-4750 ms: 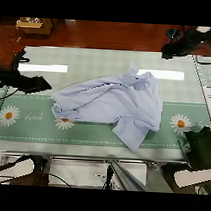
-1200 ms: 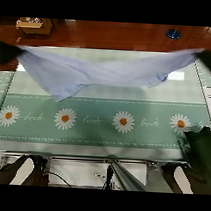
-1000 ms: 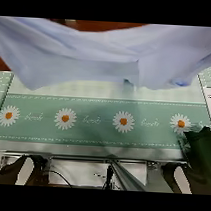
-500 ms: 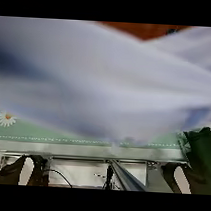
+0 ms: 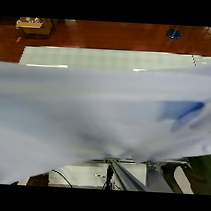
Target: Fold the shirts.
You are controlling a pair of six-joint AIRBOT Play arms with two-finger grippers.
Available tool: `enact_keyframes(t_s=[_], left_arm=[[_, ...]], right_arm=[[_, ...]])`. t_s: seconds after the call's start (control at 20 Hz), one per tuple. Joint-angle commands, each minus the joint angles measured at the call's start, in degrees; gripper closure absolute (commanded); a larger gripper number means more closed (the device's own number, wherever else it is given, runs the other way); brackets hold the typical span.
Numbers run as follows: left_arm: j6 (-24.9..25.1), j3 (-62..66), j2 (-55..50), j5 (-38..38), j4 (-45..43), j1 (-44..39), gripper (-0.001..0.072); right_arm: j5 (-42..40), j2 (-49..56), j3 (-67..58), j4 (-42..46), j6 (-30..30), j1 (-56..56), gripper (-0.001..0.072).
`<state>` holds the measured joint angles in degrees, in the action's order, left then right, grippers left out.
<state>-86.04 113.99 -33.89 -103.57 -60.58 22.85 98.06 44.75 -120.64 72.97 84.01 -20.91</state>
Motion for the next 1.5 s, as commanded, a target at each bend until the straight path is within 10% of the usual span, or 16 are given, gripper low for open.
enact_keyframes(t_s=[0.0, 0.7, 1.45], left_arm=[[2.6, -12.7, -0.1, -1.3, -0.3, -0.4, 0.0685], [4.9, -44.0, -25.9, 26.5, 0.4, -5.6, 0.0684], [28.6, -44.0, -47.3, 77.4, 3.0, -15.2, 0.0683]], right_arm=[[4.7, 8.5, 1.9, -5.8, -0.2, 0.0, 0.0689], [-10.7, 44.8, 8.2, 0.3, -1.4, 14.1, 0.0689], [-37.2, 61.4, 8.2, -0.5, -1.0, 22.5, 0.0689]])
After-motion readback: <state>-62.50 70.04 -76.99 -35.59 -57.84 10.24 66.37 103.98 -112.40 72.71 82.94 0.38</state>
